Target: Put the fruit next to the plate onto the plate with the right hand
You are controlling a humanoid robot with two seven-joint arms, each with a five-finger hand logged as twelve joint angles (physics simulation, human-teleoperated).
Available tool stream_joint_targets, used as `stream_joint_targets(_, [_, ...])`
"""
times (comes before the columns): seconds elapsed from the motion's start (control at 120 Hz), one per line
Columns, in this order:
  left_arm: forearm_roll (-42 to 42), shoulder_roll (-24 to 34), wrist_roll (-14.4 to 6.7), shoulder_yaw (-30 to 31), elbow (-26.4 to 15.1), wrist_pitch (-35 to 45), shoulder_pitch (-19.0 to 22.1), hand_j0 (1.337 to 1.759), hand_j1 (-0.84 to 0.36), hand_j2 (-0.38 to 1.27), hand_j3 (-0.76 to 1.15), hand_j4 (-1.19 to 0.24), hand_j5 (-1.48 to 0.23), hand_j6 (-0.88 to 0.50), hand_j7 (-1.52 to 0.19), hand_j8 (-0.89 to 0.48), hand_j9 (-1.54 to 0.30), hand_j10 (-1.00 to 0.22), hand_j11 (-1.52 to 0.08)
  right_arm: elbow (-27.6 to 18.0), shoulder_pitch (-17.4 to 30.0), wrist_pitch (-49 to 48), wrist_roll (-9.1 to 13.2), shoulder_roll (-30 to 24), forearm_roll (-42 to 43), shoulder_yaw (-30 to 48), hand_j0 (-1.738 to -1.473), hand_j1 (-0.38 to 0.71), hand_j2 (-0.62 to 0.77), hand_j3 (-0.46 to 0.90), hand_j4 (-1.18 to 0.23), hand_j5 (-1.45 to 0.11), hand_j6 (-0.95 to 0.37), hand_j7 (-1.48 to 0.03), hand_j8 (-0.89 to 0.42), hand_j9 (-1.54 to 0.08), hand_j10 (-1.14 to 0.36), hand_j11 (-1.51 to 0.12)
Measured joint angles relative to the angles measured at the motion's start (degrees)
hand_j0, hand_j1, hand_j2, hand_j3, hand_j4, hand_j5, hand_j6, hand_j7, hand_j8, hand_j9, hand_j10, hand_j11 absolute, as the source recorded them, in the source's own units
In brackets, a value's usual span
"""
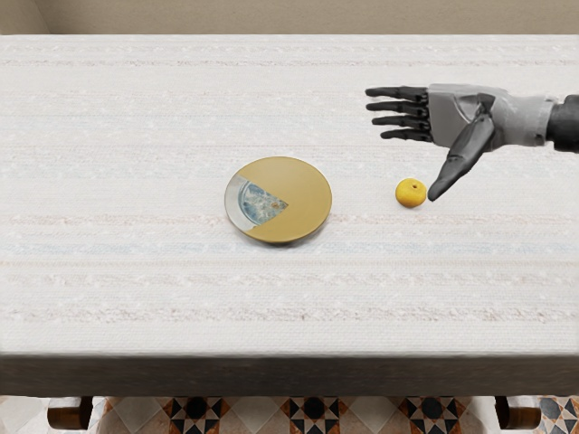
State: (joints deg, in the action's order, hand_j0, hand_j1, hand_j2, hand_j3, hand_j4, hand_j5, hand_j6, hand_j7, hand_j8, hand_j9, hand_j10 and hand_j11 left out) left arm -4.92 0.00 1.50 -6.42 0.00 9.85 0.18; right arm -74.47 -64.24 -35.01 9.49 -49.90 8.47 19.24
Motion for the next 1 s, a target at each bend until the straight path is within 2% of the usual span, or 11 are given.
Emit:
stream_joint_targets(0.108, [0.0,0.0,0.0,0.0,0.0,0.0,0.0,1.658,0.35,0.0,0.0,0.0,0.0,0.0,0.0,0.0,0.0,0.0,0.0,-0.66,0.43,0.0,2.24,0.78,0.95,0.2,-1.658,-0.35,0.0,0.0,0.0,0.0,0.0,0.0,0.0,0.0,0.0,0.0])
stream_joint_targets(0.208, [0.0,0.0,0.0,0.0,0.0,0.0,0.0,1.658,0.35,0.0,0.0,0.0,0.0,0.0,0.0,0.0,0.0,0.0,0.0,-0.83,0.04,0.0,3.93,4.03,3.9,0.92,-1.658,-0.35,0.0,0.0,0.0,0.0,0.0,0.0,0.0,0.0,0.0,0.0])
stream_joint_targets(0.325, [0.0,0.0,0.0,0.0,0.0,0.0,0.0,1.658,0.35,0.0,0.0,0.0,0.0,0.0,0.0,0.0,0.0,0.0,0.0,-0.94,-0.79,0.83,6.85,7.91,12.08,1.38,-1.658,-0.35,0.0,0.0,0.0,0.0,0.0,0.0,0.0,0.0,0.0,0.0])
stream_joint_targets(0.425, [0.0,0.0,0.0,0.0,0.0,0.0,0.0,1.658,0.35,0.0,0.0,0.0,0.0,0.0,0.0,0.0,0.0,0.0,0.0,-1.23,-0.78,7.56,8.5,10.19,20.96,1.41,-1.658,-0.35,0.0,0.0,0.0,0.0,0.0,0.0,0.0,0.0,0.0,0.0])
stream_joint_targets(0.483, [0.0,0.0,0.0,0.0,0.0,0.0,0.0,1.658,0.35,0.0,0.0,0.0,0.0,0.0,0.0,0.0,0.0,0.0,0.0,-2.27,-0.53,13.21,11.1,11.45,26.04,1.3,-1.658,-0.35,0.0,0.0,0.0,0.0,0.0,0.0,0.0,0.0,0.0,0.0])
stream_joint_targets(0.567, [0.0,0.0,0.0,0.0,0.0,0.0,0.0,1.658,0.35,0.0,0.0,0.0,0.0,0.0,0.0,0.0,0.0,0.0,0.0,-3.74,0.31,21.29,16.27,14.03,33.12,1.22,-1.658,-0.35,0.0,0.0,0.0,0.0,0.0,0.0,0.0,0.0,0.0,0.0])
stream_joint_targets(0.742, [0.0,0.0,0.0,0.0,0.0,0.0,0.0,1.658,0.35,0.0,0.0,0.0,0.0,0.0,0.0,0.0,0.0,0.0,0.0,-4.76,2.95,31.61,22.83,17.1,47.32,1.09,-1.658,-0.35,0.0,0.0,0.0,0.0,0.0,0.0,0.0,0.0,0.0,0.0])
stream_joint_targets(0.842, [0.0,0.0,0.0,0.0,0.0,0.0,0.0,1.658,0.35,0.0,0.0,0.0,0.0,0.0,0.0,0.0,0.0,0.0,0.0,-4.96,4.63,35.99,24.49,18.45,52.79,1.1,-1.658,-0.35,0.0,0.0,0.0,0.0,0.0,0.0,0.0,0.0,0.0,0.0])
stream_joint_targets(1.0, [0.0,0.0,0.0,0.0,0.0,0.0,0.0,1.658,0.35,0.0,0.0,0.0,0.0,0.0,0.0,0.0,0.0,0.0,0.0,-5.18,6.68,40.2,25.29,18.7,56.94,1.05,-1.658,-0.32,0.0,0.0,-0.03,-0.04,-0.03,-0.04,-0.03,-0.04,-0.03,-0.04])
